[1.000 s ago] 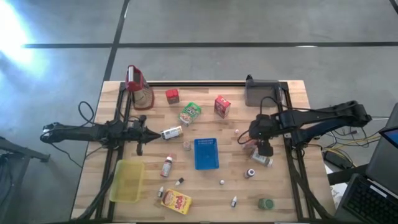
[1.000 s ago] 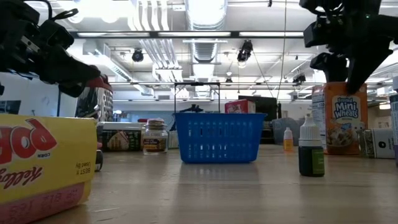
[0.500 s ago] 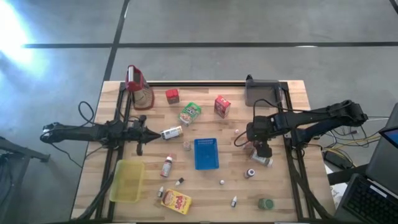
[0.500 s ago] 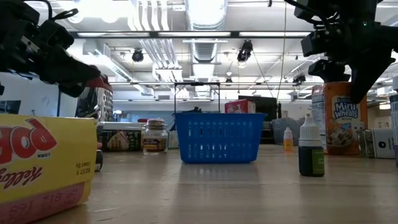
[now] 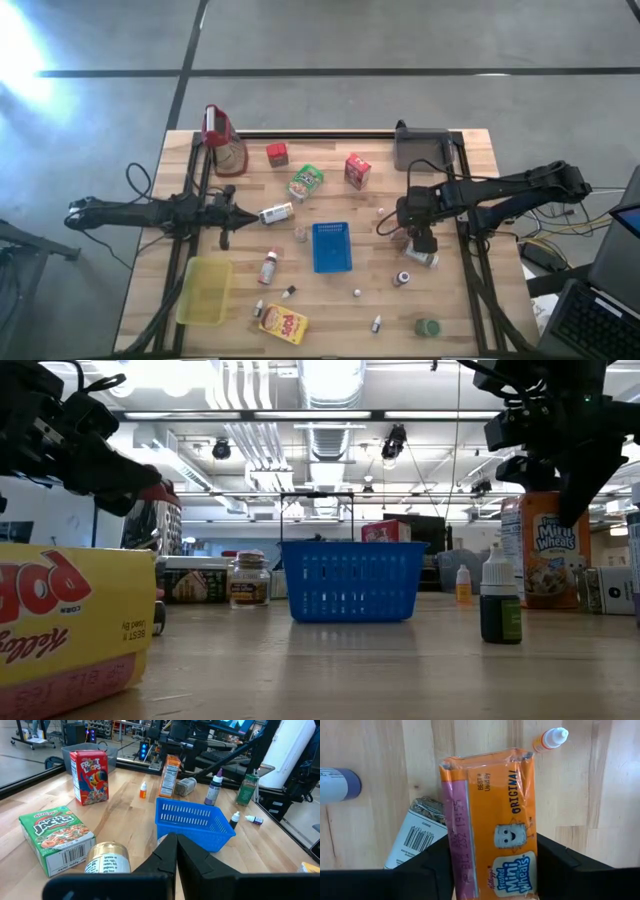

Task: Pick & Place Kitchen Items
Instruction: Put the orange cereal box into the black bin

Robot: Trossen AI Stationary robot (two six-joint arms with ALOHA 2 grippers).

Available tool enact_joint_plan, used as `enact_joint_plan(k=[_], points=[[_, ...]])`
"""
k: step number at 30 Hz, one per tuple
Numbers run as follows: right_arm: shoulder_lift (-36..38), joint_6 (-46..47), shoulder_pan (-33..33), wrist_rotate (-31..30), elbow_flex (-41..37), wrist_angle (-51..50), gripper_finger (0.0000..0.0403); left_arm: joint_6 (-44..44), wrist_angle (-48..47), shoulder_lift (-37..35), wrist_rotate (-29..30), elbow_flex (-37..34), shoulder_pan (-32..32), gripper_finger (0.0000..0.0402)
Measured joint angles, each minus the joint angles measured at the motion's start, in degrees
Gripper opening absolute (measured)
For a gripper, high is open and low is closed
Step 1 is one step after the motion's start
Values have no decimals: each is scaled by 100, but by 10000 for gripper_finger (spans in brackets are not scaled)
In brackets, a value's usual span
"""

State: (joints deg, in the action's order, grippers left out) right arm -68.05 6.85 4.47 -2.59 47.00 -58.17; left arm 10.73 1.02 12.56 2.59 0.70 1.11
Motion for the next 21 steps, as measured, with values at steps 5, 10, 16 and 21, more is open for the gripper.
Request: enact_joint_plan(k=[5, 10, 16, 21], points=[[0, 0, 0, 0, 0, -4, 171, 1, 0, 0, 0, 1, 1, 12], [0, 0, 0, 0, 0, -4, 154, 0, 0, 0, 0, 1, -1, 12], [0, -26, 0, -2, 19, -73, 141, 0, 0, 1, -1, 1, 0, 12], [2, -158, -2, -59, 145, -321, 144, -1, 0, 0, 0, 1, 0, 12]])
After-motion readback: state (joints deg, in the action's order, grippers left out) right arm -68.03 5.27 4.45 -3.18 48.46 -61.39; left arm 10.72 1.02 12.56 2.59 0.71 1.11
